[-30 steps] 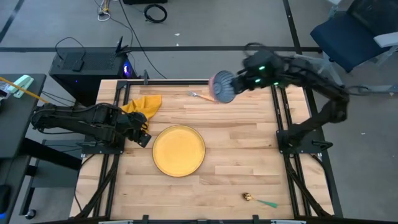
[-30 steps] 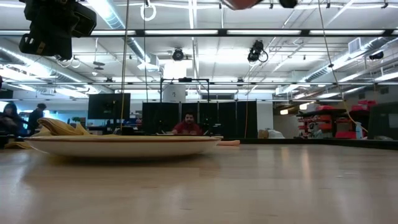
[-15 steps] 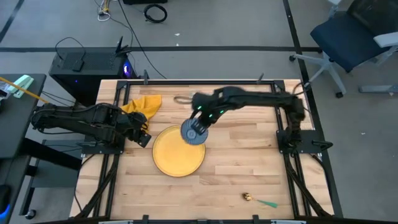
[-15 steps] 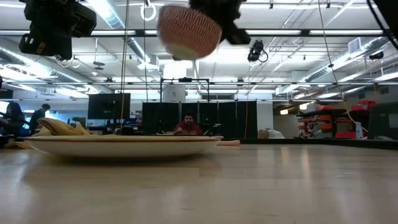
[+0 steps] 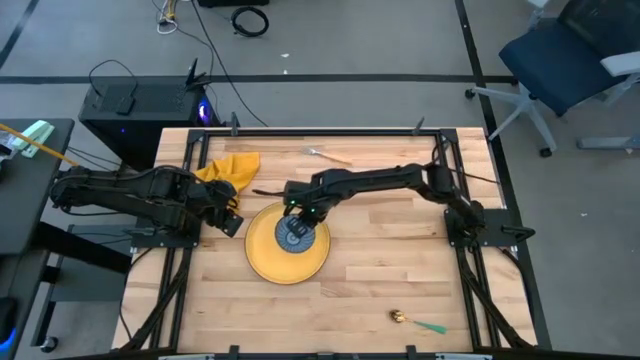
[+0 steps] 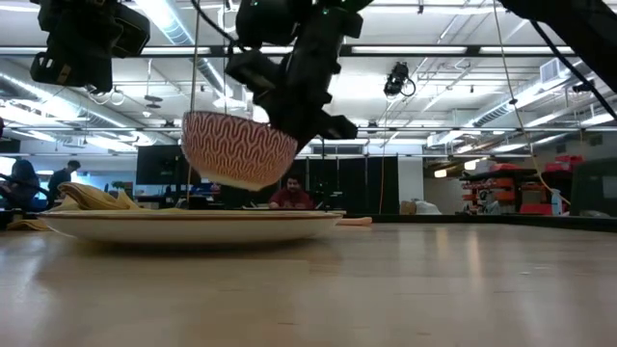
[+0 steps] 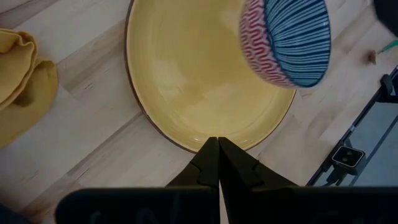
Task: Set table place
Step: Put the blue-patterned bowl on top of the yellow plate
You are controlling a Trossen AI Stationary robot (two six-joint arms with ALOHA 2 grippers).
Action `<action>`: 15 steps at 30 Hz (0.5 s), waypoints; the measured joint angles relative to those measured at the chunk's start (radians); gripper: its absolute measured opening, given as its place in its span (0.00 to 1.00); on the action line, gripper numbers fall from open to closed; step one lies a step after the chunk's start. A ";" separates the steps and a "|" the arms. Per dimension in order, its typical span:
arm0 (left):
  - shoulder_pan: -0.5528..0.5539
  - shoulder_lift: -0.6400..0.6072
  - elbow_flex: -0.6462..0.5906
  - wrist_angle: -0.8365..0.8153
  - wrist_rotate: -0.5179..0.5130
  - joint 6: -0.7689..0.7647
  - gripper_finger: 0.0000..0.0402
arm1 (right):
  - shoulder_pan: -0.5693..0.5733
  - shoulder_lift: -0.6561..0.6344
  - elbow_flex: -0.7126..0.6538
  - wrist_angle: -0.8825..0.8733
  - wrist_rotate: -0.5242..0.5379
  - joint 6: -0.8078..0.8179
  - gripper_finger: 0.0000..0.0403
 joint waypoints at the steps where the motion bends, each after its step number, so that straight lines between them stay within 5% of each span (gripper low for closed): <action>1: 0.000 0.000 0.000 0.000 0.000 0.000 0.02 | 0.002 0.005 0.000 0.008 -0.001 0.017 0.03; 15: 0.000 0.000 0.000 0.032 0.000 0.000 0.02 | 0.027 0.064 0.000 0.095 0.004 0.102 0.03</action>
